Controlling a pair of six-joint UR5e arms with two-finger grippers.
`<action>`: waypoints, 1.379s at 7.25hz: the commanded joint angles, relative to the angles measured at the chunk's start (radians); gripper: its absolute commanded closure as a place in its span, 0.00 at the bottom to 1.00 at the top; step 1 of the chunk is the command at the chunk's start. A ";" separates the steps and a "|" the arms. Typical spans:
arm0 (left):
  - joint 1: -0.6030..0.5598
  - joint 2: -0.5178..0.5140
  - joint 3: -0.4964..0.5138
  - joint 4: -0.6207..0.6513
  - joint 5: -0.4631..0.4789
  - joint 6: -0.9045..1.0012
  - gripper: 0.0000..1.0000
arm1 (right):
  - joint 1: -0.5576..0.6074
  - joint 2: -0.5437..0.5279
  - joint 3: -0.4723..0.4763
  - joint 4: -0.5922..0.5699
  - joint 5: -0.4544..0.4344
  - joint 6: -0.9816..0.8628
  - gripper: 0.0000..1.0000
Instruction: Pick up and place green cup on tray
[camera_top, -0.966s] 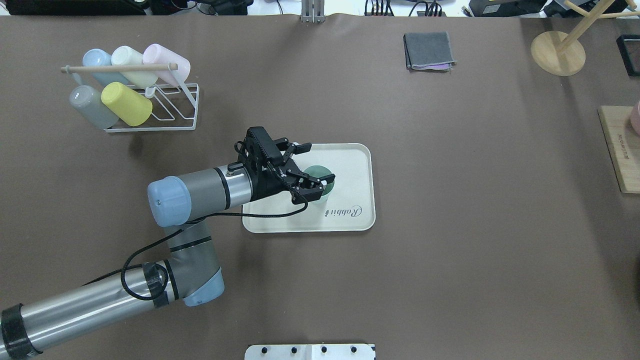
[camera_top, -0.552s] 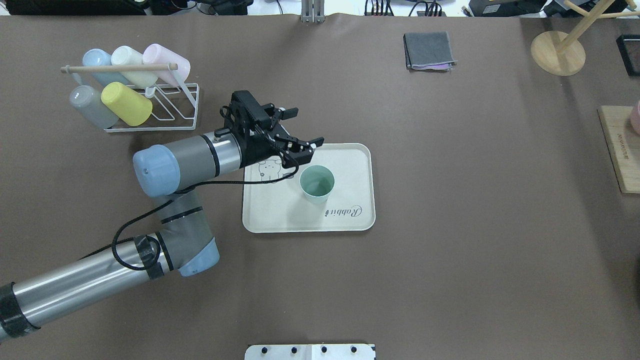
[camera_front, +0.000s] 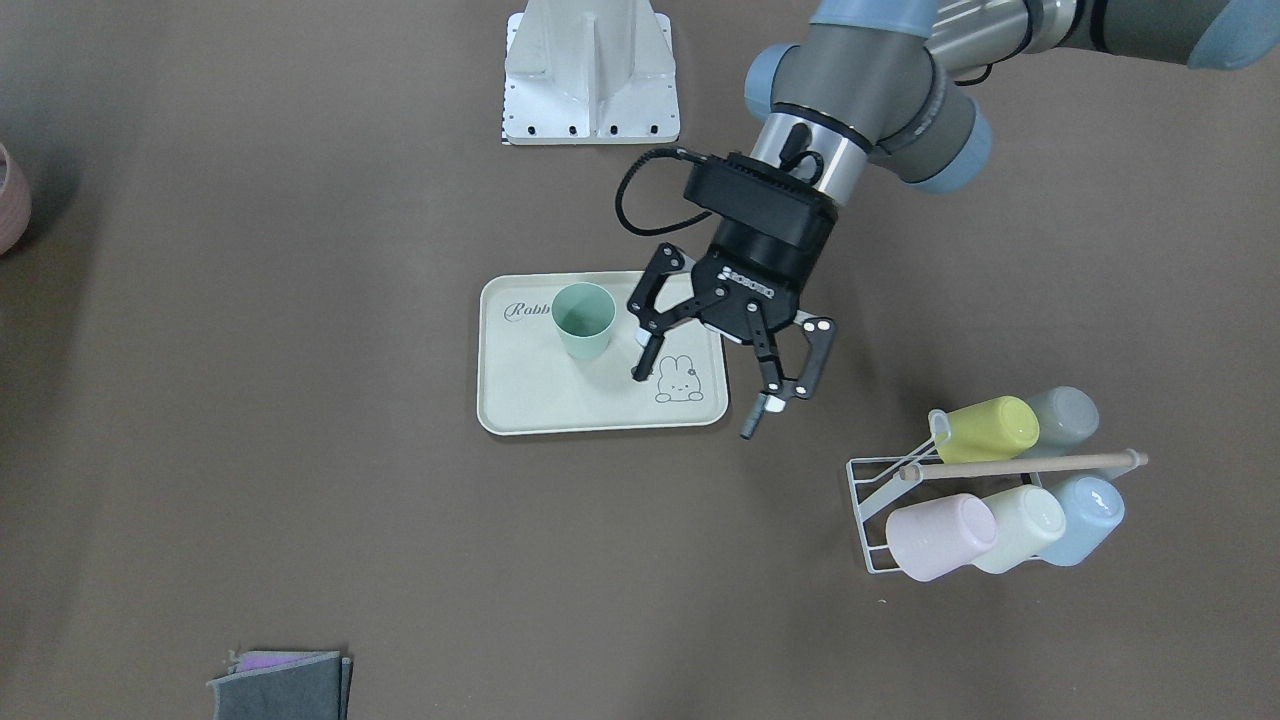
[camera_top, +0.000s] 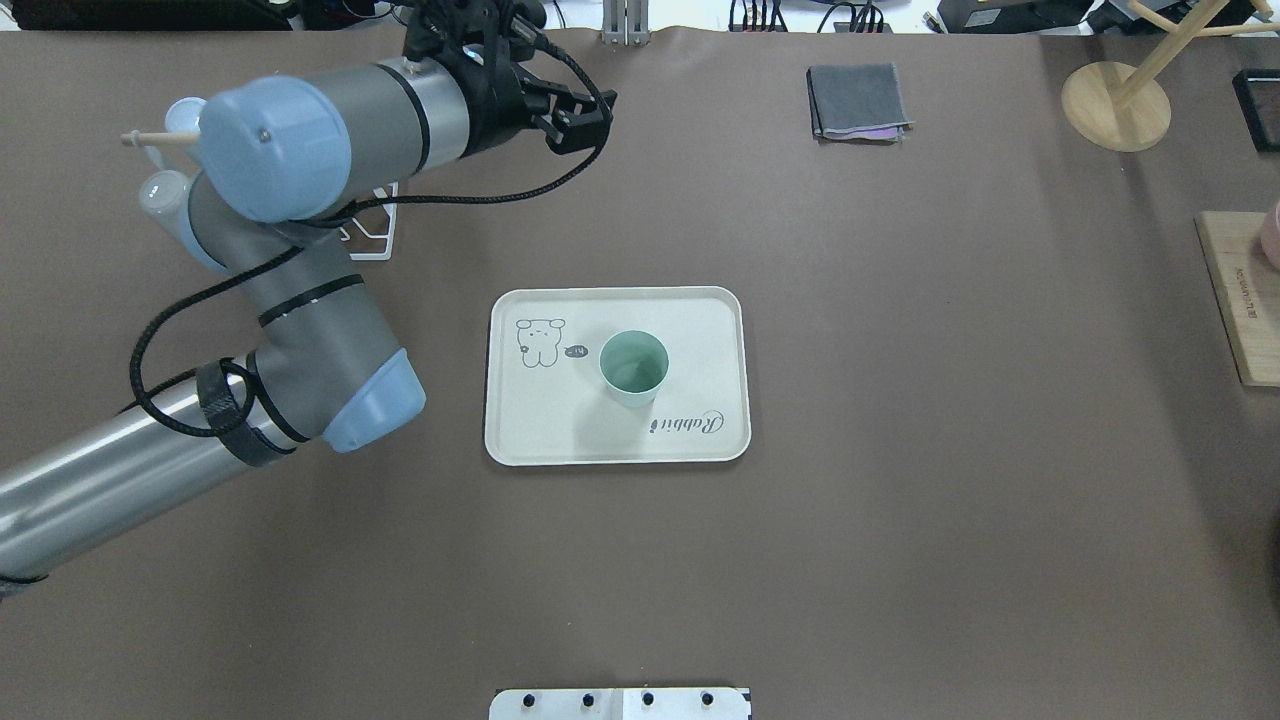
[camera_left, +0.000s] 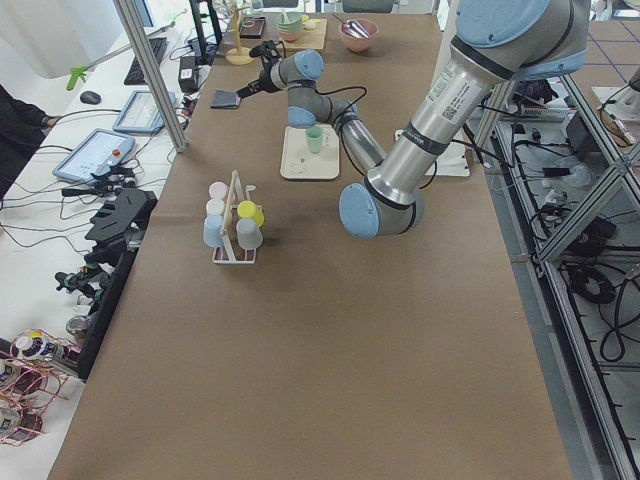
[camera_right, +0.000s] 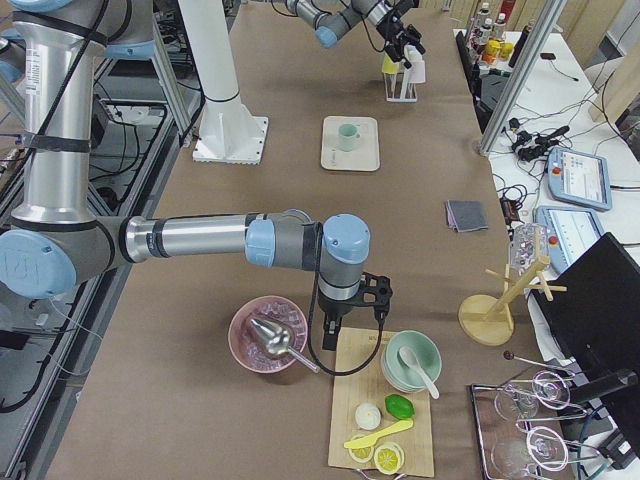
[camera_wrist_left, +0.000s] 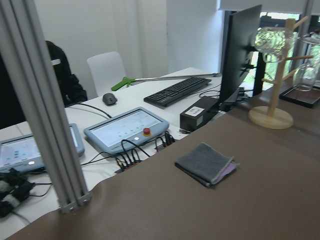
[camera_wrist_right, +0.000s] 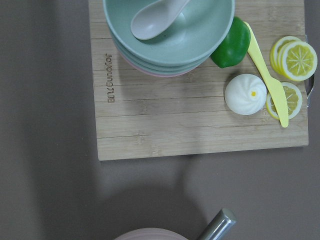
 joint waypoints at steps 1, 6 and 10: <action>-0.185 0.044 -0.009 0.227 -0.166 -0.001 0.01 | -0.003 0.000 0.000 0.022 0.000 -0.001 0.00; -0.564 0.413 0.047 0.316 -0.767 -0.001 0.01 | -0.014 -0.002 0.000 0.024 0.000 -0.002 0.00; -0.732 0.718 0.050 0.302 -0.937 0.085 0.01 | -0.018 -0.002 0.000 0.024 0.000 -0.002 0.00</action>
